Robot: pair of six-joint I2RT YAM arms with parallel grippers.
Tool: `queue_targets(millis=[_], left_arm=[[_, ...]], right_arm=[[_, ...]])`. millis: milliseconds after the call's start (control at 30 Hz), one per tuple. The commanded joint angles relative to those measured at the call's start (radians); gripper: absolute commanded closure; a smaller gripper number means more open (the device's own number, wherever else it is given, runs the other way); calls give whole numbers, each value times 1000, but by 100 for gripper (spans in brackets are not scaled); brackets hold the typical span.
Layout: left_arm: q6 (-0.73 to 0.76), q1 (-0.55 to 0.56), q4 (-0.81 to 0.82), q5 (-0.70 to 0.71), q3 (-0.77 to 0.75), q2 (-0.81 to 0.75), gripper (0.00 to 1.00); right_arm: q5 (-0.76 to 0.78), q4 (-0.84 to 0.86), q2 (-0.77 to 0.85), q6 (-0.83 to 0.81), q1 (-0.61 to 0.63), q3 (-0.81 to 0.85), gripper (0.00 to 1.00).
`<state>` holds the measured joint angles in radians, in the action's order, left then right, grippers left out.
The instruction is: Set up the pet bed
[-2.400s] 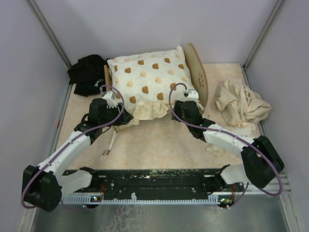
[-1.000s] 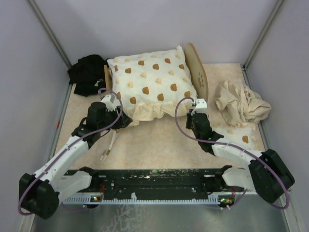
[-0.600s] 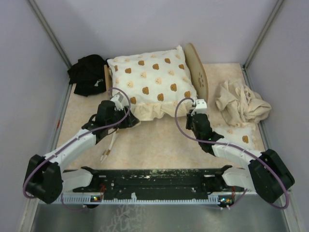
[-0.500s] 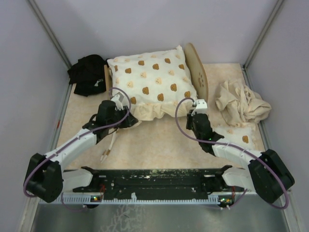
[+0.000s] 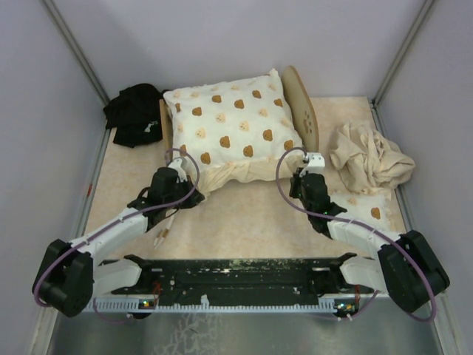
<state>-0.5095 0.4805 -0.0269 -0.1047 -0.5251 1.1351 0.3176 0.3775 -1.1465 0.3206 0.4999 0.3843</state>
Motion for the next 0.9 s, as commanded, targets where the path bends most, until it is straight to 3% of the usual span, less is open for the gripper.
queue_targets(millis=[0,333,633,667,733,800,867], left_arm=[[-18,8,-29,10,20,1,100],[23,8,-109,159,-14,-83,100],[-15,8,-134,69,-9,-98,99],[-20,8,-135,43,-12,-109,93],[-24,8,-152,-3,-31,-141,70],[-18,8,-189,-12,-71,-175,50],[12,8,-237,9,-130,-204,40]], right_arm=[[42,-50,-7,25,-18,6,100],[144,-307,58,133,-58,72,100],[124,-312,70,156,-69,56,100],[94,-304,80,149,-69,57,100],[5,-309,118,130,-69,77,96],[-57,-368,155,115,-69,130,73],[-66,-448,192,99,-69,197,58]])
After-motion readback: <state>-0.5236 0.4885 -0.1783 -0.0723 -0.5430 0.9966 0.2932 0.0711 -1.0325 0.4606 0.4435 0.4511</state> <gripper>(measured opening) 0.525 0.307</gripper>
